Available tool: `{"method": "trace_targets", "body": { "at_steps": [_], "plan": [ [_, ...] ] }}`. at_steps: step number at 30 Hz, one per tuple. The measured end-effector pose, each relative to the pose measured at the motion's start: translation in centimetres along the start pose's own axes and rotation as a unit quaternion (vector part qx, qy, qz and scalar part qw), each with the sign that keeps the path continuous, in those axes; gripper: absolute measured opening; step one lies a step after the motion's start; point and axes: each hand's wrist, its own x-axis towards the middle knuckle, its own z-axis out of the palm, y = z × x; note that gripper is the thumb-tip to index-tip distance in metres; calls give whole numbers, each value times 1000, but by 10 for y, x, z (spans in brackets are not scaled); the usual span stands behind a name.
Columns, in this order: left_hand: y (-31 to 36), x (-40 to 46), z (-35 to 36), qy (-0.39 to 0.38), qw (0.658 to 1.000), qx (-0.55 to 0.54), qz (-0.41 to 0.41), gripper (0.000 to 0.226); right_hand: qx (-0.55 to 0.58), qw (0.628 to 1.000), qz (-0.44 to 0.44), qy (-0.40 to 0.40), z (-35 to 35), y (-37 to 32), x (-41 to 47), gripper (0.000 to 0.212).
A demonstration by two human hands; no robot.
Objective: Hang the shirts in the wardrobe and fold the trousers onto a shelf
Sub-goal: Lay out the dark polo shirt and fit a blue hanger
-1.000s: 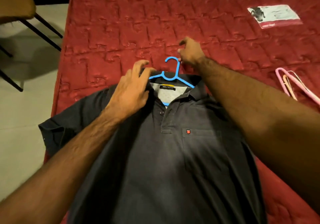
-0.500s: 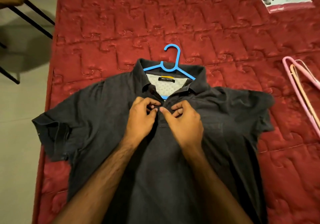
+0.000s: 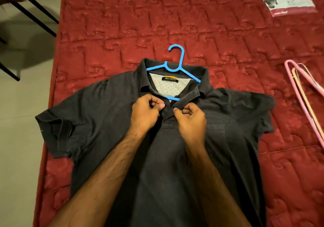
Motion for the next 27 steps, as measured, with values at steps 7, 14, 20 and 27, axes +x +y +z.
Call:
{"method": "trace_targets", "body": {
  "at_steps": [7,14,20,27],
  "plan": [
    [4,-7,5,-2,997,-79,-19,9,13,999,28,-8,11,3,2,13],
    [2,-10,7,-4,997,-81,-3,8,67,997,39,-19,17,9,1,12],
    [-2,-12,5,12,998,-64,16,9,87,995,23,-49,13,12,2,15],
    [-2,-7,11,49,998,1,51,9,6,999,42,-20,18,9,6,8]
  ]
}}
